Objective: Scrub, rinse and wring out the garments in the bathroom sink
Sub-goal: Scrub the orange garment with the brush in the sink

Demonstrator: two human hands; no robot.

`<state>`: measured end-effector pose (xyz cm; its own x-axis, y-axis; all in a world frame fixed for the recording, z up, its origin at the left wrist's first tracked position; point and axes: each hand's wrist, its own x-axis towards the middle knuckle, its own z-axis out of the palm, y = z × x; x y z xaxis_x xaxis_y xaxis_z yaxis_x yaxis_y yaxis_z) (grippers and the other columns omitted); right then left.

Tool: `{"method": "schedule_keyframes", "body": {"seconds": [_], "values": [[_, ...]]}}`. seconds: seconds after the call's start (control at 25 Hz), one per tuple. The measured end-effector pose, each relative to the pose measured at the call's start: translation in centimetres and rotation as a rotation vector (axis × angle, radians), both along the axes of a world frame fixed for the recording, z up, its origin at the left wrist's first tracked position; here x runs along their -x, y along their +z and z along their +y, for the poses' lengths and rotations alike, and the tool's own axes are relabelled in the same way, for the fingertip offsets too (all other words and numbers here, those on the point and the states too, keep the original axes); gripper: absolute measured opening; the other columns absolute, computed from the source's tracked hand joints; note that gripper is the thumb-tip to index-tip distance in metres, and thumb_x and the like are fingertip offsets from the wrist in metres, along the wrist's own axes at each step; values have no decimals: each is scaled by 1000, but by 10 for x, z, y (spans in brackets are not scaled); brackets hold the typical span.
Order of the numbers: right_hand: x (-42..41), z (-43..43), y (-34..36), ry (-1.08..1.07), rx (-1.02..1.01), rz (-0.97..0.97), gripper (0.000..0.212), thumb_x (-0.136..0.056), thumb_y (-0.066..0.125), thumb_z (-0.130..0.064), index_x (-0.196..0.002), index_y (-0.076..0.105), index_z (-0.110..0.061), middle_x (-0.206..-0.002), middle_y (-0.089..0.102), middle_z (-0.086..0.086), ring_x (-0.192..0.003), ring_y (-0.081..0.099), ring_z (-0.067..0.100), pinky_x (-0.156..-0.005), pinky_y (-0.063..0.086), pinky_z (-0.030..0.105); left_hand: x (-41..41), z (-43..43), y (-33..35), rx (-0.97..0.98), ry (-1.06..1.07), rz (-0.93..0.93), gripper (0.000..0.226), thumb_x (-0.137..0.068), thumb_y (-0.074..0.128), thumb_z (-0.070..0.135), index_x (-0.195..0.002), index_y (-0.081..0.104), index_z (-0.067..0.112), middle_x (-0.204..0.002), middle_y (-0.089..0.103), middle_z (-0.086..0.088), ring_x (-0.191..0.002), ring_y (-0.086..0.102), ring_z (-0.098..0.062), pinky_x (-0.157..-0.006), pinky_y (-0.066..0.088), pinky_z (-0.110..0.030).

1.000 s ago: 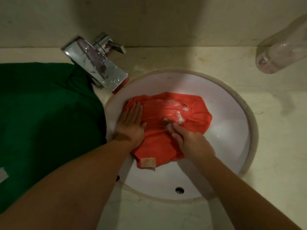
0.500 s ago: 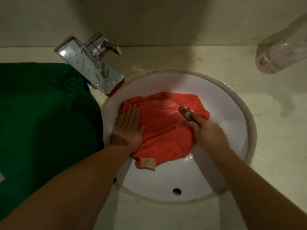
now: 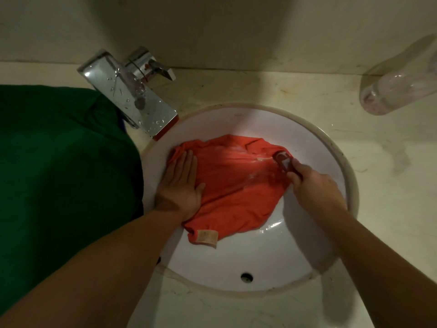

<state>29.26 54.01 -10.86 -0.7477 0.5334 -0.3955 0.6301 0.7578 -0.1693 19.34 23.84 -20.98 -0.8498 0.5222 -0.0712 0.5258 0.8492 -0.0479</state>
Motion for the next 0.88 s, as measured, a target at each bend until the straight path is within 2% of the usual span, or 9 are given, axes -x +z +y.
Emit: {"method": "schedule_keyframes", "body": {"seconds": [0.12,0.24,0.32,0.4,0.48,0.6,0.68,0.72,0.88], "values": [[20,-64,-7,128,165,153,44,-105,49,-43,-149,49,-36,-122,70,22,-105,66,45,-89,53,49,0,3,2,-3,0,3,74,-98,31,46,-154,32,-3,-161,31,-21,-150,30,-33,-125,9,-42],[30,-121,-25,354,313,139,45,-105,45,-49,-150,45,-43,-126,70,14,-110,67,39,-93,53,44,2,4,1,6,-4,16,74,-96,35,45,-153,35,-3,-160,33,-22,-149,31,-33,-124,6,-41],[24,-80,-28,219,228,122,42,-103,48,-49,-145,49,-45,-126,70,14,-111,66,39,-94,51,43,1,3,0,2,-8,9,75,-96,34,46,-153,35,-3,-159,33,-22,-148,32,-33,-124,9,-42],[12,-20,-19,-47,118,31,44,-102,51,-51,-146,50,-45,-127,68,18,-112,63,43,-95,49,44,0,2,1,-9,-18,2,75,-96,35,46,-152,36,-3,-158,35,-22,-147,35,-34,-123,15,-43],[8,-6,-10,-146,69,41,46,-103,53,-45,-148,51,-38,-127,67,22,-114,61,45,-97,48,45,-1,4,3,-6,-13,-2,75,-95,35,46,-152,37,-3,-158,36,-23,-147,35,-34,-122,18,-45],[29,-86,-22,14,312,264,41,-102,56,-38,-142,58,-31,-132,68,13,-118,64,36,-102,48,40,-2,7,3,23,-6,-7,76,-94,32,46,-152,36,-3,-159,34,-23,-149,30,-33,-124,11,-44],[28,-132,-32,208,406,227,45,-101,48,-50,-144,54,-37,-131,69,7,-116,66,35,-100,52,43,-2,6,3,41,-3,-2,76,-95,31,46,-152,36,-4,-159,33,-23,-149,27,-33,-124,4,-43],[26,-128,-33,239,377,210,45,-101,45,-53,-144,52,-41,-130,70,7,-114,67,35,-99,53,43,-1,6,3,45,1,-7,76,-95,30,46,-152,36,-4,-160,32,-23,-150,27,-33,-124,3,-43],[2,-26,-13,-75,127,64,44,-102,51,-49,-146,50,-44,-130,67,18,-116,63,42,-100,49,44,-3,11,3,57,9,-71,80,-93,26,49,-153,35,-2,-161,31,-21,-150,28,-32,-123,7,-43]]}}
